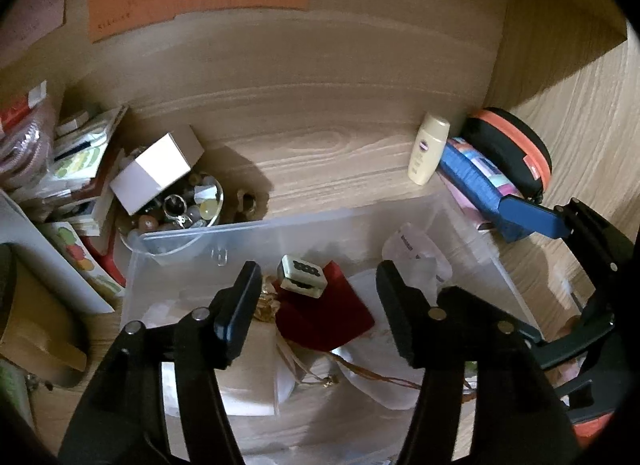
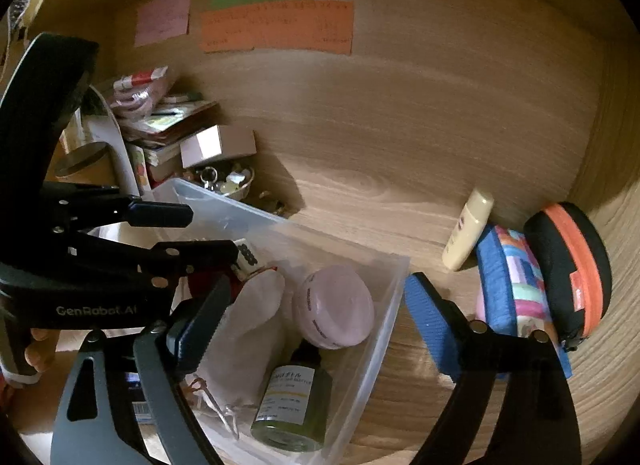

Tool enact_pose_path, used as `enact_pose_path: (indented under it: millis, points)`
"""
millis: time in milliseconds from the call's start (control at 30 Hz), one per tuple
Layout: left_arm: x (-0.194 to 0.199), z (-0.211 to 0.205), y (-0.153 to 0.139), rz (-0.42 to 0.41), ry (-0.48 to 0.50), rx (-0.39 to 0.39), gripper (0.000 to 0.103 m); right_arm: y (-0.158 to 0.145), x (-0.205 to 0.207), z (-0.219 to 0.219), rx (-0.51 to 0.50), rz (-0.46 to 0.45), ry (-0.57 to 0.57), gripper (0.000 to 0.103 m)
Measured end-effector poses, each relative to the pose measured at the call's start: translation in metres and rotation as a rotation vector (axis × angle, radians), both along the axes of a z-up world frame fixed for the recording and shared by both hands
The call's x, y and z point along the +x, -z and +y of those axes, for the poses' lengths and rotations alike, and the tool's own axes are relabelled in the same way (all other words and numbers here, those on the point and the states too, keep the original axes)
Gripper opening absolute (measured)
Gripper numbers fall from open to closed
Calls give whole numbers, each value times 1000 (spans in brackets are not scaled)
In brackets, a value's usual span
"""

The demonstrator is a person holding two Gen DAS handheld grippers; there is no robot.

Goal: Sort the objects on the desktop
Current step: 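Open both grippers to drop the packet and pink device into the bin, then withdraw both grippers toward the blue Max pack and white shell on the desk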

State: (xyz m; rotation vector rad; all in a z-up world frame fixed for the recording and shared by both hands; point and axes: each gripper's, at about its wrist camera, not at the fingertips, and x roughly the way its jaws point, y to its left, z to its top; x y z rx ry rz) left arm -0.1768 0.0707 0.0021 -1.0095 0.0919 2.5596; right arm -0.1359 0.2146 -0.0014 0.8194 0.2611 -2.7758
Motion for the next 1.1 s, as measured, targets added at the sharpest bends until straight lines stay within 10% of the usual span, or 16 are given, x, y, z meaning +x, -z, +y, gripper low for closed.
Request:
enact_pose_path:
  millis: [433, 1100]
  points:
    - [20, -13, -21, 118, -81, -56, 96, -18, 22, 5, 51, 98, 51, 97]
    - [91, -92, -29, 218, -151, -32, 102, -20, 93, -24, -5, 79, 82, 102]
